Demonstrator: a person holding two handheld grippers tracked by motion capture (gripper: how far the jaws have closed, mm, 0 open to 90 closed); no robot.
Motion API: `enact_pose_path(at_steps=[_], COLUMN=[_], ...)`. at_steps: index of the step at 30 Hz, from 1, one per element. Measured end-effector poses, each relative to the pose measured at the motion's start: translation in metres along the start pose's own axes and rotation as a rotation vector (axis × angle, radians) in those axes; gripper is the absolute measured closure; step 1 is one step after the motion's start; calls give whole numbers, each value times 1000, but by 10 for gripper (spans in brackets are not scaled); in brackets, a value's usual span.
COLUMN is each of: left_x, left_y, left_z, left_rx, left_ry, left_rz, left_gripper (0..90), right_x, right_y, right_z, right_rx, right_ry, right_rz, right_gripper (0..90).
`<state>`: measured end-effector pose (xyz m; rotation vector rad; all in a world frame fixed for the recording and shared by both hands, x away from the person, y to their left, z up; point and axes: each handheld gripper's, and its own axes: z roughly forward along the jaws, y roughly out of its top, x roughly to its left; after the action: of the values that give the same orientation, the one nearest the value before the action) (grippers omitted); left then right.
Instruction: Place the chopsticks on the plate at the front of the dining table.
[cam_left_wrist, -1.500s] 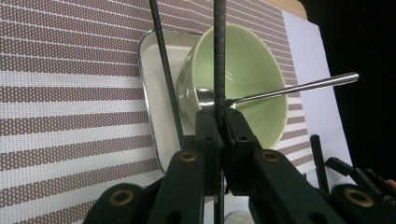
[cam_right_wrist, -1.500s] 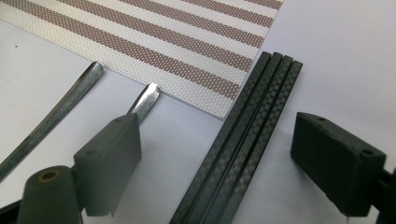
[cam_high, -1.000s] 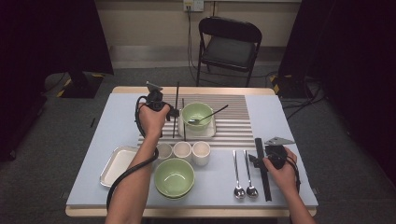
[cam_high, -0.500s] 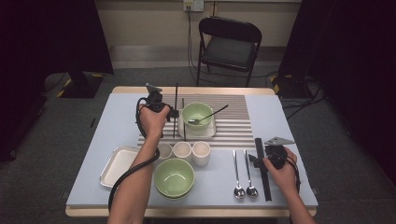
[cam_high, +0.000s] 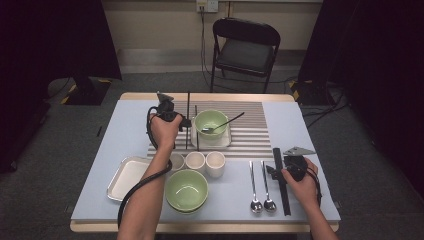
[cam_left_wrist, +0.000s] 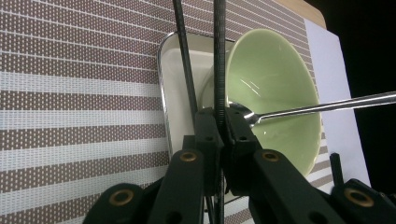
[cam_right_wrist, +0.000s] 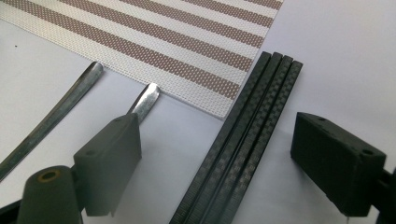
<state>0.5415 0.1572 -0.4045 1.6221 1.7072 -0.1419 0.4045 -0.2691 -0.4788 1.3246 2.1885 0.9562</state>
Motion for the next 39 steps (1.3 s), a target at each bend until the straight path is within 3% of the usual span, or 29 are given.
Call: enact_pose_path(at_steps=[39], left_x=[9], left_y=[-3], left_z=[15], left_rx=[1], left_ry=[31], left_rz=[-32], left_gripper=[861], right_x=[0], right_y=[0], right_z=[0], right_rx=[1], right_ry=[0], right_rz=[0], right_gripper=[154])
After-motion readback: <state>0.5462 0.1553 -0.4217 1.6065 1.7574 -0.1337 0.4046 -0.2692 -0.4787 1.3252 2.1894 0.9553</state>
